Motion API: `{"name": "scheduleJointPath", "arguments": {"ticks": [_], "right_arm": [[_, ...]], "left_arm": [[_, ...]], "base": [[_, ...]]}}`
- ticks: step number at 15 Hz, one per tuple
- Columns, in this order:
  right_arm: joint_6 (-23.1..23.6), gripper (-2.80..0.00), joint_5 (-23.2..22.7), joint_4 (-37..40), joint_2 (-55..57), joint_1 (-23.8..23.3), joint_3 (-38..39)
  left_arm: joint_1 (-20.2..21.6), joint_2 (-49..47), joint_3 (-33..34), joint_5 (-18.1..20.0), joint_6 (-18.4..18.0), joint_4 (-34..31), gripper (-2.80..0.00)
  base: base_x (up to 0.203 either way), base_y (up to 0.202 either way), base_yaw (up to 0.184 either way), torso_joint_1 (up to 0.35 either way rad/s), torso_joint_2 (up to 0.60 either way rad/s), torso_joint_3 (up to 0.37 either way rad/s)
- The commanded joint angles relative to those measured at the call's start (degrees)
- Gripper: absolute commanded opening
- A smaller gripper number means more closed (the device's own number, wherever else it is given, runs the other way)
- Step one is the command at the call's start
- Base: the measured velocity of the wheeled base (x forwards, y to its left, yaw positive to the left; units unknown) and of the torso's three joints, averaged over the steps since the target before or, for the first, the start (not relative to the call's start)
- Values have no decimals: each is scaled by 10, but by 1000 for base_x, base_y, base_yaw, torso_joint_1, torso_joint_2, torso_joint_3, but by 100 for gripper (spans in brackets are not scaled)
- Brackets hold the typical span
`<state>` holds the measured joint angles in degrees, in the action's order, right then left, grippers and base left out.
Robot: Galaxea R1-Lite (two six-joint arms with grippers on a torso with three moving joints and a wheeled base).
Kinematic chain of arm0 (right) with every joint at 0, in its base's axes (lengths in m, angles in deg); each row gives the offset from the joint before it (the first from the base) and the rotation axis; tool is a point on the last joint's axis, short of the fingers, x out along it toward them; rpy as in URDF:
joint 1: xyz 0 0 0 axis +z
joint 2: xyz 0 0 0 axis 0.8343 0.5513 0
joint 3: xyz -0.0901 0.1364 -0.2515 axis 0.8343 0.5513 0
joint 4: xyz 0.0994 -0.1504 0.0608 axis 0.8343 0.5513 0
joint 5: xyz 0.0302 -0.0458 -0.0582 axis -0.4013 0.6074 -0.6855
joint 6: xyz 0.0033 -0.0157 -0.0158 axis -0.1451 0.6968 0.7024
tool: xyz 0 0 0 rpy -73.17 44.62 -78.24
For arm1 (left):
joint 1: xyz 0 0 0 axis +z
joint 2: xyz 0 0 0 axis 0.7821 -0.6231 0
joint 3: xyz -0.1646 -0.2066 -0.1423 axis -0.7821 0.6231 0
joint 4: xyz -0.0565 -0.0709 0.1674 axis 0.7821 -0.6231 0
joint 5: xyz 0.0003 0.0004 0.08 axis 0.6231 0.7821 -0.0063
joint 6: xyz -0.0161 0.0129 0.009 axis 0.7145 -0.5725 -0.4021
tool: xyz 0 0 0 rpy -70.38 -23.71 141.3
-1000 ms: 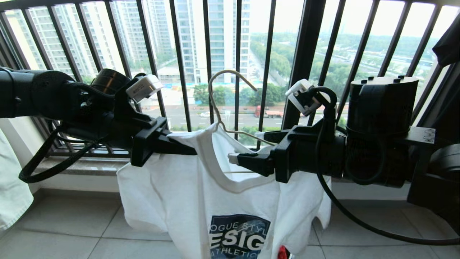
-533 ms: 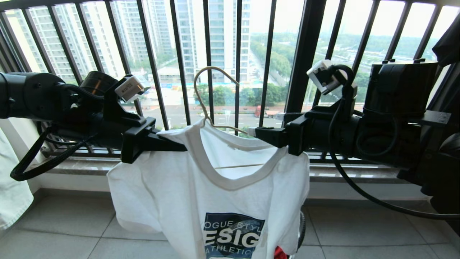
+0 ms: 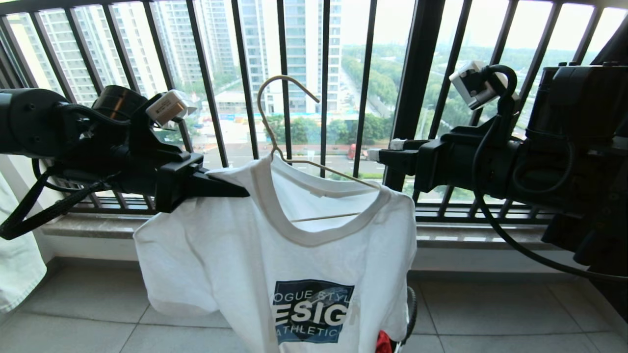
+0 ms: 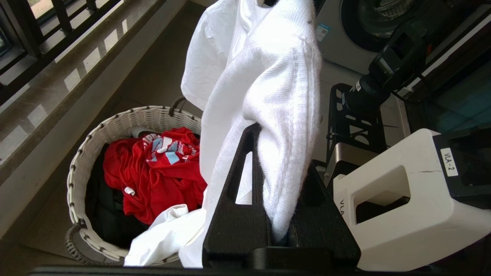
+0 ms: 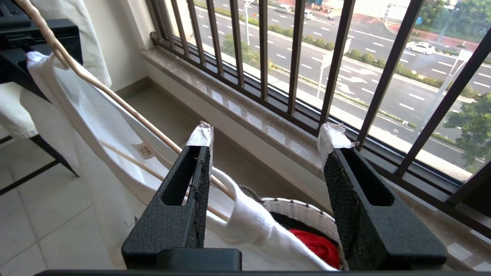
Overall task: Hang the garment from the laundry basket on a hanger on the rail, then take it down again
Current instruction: Hang the clothes rack on the clothesline
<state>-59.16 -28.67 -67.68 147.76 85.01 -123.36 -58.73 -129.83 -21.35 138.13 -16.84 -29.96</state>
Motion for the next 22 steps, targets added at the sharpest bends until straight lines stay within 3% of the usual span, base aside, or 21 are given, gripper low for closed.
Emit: {"name": "scheduleJointPath", "arguments": {"ticks": [1,9,14,16,17,19,22], "right_arm": [[-1,-280,-1,-2,-5,0,0],[-1,-280,22,-2,-17,1,-3],[0,-280,49,-1,-26,11,-5],[-1,-280,69,10,-25,21,-13],[0,-280,74,13,-25,25,-16],[-1,-280,76,14,-24,26,-22],[-1,-280,116,13,-13,26,-37]], "left_arm": [[1,20,-2,-7,26,-2,-280],[61,108,56,-14,60,-1,-280],[79,176,69,-29,131,0,-280],[90,200,82,-64,156,8,-280],[91,214,97,-87,176,31,-280],[93,248,137,-130,251,122,-280],[93,293,203,-200,407,303,-280]], "base": [[0,0,0,0,0,0],[0,0,0,0,0,0],[0,0,0,0,0,0],[0,0,0,0,0,0],[0,0,0,0,0,0],[0,0,0,0,0,0],[0,0,0,0,0,0]]}}
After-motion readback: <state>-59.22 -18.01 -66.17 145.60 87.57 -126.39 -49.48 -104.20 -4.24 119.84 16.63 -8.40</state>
